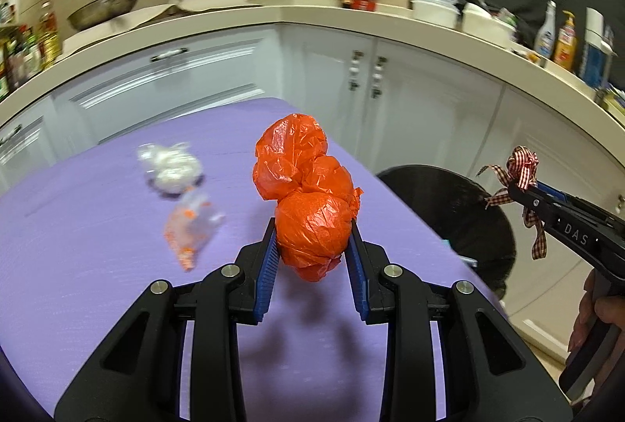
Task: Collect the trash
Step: 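Carry the orange bag and ribbon over the black bin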
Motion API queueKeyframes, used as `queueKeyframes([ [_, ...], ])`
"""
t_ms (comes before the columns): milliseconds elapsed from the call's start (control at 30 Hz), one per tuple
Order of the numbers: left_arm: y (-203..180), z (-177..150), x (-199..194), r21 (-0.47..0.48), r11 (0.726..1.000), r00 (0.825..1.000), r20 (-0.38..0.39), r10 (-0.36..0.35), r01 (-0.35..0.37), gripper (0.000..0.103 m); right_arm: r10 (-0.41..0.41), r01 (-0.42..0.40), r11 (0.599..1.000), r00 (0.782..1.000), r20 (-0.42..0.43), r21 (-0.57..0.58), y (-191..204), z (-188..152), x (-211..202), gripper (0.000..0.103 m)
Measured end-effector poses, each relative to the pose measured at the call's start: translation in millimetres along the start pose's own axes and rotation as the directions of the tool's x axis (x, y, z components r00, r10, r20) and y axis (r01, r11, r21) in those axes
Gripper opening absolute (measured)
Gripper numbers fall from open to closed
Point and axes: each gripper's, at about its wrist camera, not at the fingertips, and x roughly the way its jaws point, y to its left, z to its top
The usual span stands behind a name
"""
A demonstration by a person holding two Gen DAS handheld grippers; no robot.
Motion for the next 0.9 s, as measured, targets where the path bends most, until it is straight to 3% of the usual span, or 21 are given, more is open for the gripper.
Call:
queueKeyframes([
  [500, -72, 12, 25, 0.102, 0.992, 0.997, 0.002, -0.075, 0.074, 0.031, -0.067, 0.065, 0.996, 0.997, 0.028, 0.061, -47, -4, -13, 0.024],
  [900, -101, 17, 42, 0.162, 0.982, 0.996, -0.002, -0.094, 0.093, 0.031, -0.079, 0.076, 0.993, 0.997, 0.027, 0.090, -65, -3, -4, 0.024],
])
